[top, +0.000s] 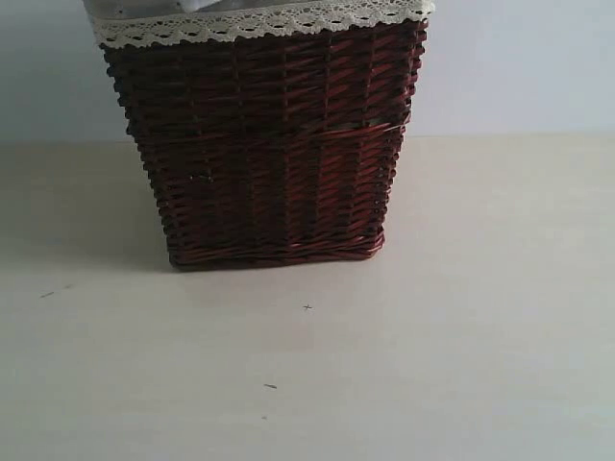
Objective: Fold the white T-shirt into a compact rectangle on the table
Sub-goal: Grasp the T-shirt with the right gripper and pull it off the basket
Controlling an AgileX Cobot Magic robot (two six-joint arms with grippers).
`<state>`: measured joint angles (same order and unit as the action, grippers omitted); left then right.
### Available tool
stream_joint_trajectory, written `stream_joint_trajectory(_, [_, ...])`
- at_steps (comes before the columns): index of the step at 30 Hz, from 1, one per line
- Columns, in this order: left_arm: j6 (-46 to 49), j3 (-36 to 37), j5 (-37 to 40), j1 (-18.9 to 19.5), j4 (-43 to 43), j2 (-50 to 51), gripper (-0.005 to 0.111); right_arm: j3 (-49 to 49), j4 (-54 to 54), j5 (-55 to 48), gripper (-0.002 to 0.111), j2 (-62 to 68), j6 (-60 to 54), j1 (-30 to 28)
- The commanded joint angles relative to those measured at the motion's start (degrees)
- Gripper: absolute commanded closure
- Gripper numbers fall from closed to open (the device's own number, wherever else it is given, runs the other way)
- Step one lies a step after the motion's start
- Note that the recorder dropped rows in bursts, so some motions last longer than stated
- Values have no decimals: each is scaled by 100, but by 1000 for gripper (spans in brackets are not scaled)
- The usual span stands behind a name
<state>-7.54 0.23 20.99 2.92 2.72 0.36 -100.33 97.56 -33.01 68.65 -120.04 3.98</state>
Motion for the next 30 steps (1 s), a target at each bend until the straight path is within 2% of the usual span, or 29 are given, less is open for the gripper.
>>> stream_joint_trajectory(1, [-13,-23,-75,-15,1,-36,107,-446,239,92,108,-215,-33,-4])
stream_joint_trajectory(9, [-13,-23,-75,-15,1,-36,107,-805,239,-37,108,-328,247,-4])
stream_joint_trajectory(18, [-13,-23,-75,-15,1,-36,107,-805,239,-108,108,-335,1591,-4])
stream_joint_trajectory(22, [-13,-23,-75,-15,1,-36,107,-805,239,-120,108,-374,1826,-4])
stream_joint_trajectory(24, [-13,-23,-75,-15,1,-36,107,-805,-536,-136,108,-311,2519,-4])
stream_joint_trajectory(26, [-13,-23,-75,-15,1,-36,107,-805,-1749,-372,108,-214,3435,-4])
stream_joint_trajectory(30, [-13,-23,-75,-15,1,-36,107,-805,-3841,-2030,108,131,5231,-4])
